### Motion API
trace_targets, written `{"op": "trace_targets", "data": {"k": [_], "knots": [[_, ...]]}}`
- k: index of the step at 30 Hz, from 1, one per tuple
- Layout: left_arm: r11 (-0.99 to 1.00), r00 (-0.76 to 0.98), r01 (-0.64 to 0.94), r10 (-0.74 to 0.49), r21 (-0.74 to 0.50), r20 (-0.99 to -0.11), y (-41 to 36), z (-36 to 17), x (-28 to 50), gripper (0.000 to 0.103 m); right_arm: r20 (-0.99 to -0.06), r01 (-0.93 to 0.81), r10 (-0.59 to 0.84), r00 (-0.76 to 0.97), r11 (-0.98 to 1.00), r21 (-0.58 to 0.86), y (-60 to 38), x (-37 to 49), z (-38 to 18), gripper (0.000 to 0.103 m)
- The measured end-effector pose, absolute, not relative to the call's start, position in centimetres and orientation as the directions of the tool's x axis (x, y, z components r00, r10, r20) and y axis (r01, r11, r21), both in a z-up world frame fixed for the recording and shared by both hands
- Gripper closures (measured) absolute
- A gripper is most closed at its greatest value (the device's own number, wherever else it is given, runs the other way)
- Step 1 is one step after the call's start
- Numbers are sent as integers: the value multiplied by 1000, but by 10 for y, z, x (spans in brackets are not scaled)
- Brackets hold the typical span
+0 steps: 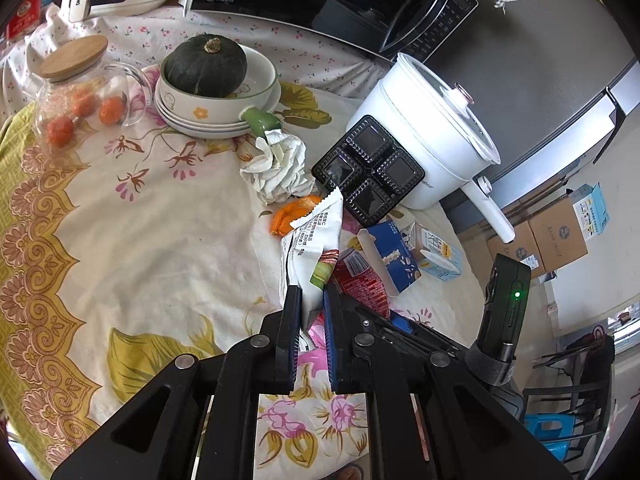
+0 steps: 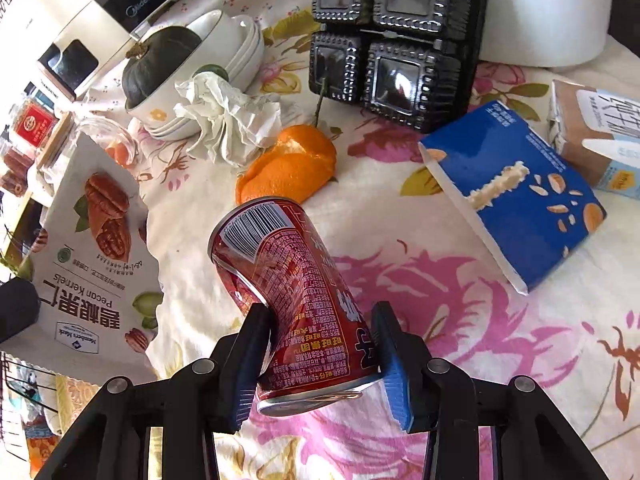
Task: Collect trash
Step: 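Grasp the crushed red can with the right tool, then drop the white wrapper into the bin with the left tool while the right tool holds the can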
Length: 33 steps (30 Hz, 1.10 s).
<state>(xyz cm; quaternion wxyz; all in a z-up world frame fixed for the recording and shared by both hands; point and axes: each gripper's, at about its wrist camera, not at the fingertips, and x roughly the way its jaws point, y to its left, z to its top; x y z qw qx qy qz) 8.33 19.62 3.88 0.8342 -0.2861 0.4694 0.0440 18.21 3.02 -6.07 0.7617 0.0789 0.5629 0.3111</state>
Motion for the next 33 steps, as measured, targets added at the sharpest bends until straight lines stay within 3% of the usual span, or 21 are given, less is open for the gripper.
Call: {"op": "trace_targets", "data": {"k": [19, 33], "knots": [[841, 488, -143, -399, -523, -776, 75, 30, 106, 92, -787, -180, 572, 232, 820, 543, -104, 173, -22, 56], [855, 376, 17, -486, -519, -789, -38, -1, 112, 92, -839, -86, 479, 260, 876, 474, -201, 156, -29, 56]]}}
